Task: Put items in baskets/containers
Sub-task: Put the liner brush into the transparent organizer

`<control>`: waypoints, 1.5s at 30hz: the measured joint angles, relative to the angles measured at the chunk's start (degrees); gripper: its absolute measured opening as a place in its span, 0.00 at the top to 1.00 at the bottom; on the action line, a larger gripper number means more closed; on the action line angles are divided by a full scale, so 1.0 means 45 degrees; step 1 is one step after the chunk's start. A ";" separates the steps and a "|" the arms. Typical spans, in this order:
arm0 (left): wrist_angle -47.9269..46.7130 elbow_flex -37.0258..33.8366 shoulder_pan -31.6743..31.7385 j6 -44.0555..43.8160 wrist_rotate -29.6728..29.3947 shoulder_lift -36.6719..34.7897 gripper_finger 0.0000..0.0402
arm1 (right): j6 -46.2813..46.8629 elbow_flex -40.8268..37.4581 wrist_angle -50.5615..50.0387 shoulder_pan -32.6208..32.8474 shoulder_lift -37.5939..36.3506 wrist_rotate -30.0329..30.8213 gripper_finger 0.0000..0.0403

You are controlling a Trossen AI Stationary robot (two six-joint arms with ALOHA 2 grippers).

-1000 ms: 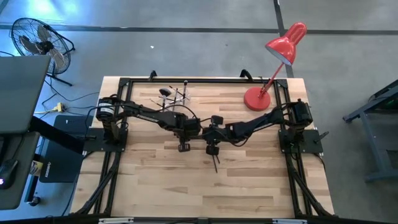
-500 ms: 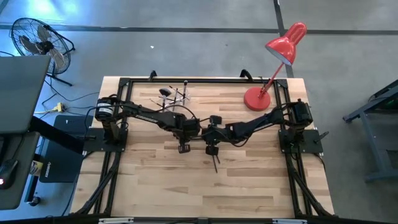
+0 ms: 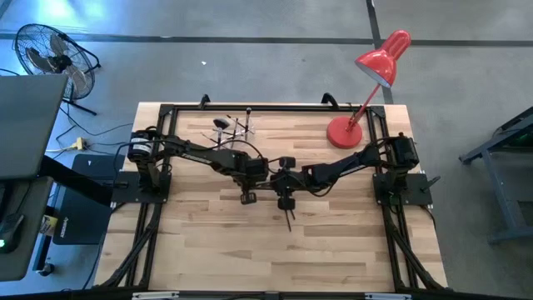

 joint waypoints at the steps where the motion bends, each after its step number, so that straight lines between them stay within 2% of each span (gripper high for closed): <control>1: 0.0164 0.0035 -0.0001 -0.0001 0.0004 0.0179 1.00 | 0.0000 0.0000 -0.0121 0.0000 0.0000 -0.0084 0.66; 9: 0.0685 0.0024 0.0011 -0.0010 0.0139 0.0294 1.00 | -0.0113 0.0005 -0.1412 -0.0145 0.0000 -0.0233 0.66; 18: 0.1142 0.0015 0.0335 0.0044 0.0435 0.0331 1.00 | -0.1010 0.0005 -0.1413 -0.0502 0.0000 -0.0343 0.66; 23: 0.1268 0.0002 0.0347 0.0104 0.0421 0.0347 1.00 | -0.1010 0.0051 -0.1367 -0.0944 0.0325 -0.1652 0.66; 26: 0.1318 -0.0067 0.0421 0.0121 0.0415 0.0344 1.00 | -0.1010 0.0053 -0.1373 -0.0993 0.0461 -0.1989 0.68; 32: 0.1326 -0.0087 0.0481 0.0432 0.0377 0.0335 1.00 | -0.0998 0.0053 -0.1559 -0.1172 0.0504 -0.2663 0.77; 39: 0.1311 -0.0087 0.0481 0.0670 0.0309 0.0335 1.00 | -0.0999 0.0044 -0.1925 -0.1286 0.0520 -0.3105 0.96; 45: 0.1254 -0.0092 0.0481 0.0670 0.0227 0.0335 1.00 | -0.0882 0.0039 -0.2341 -0.1101 0.0455 -0.2712 0.97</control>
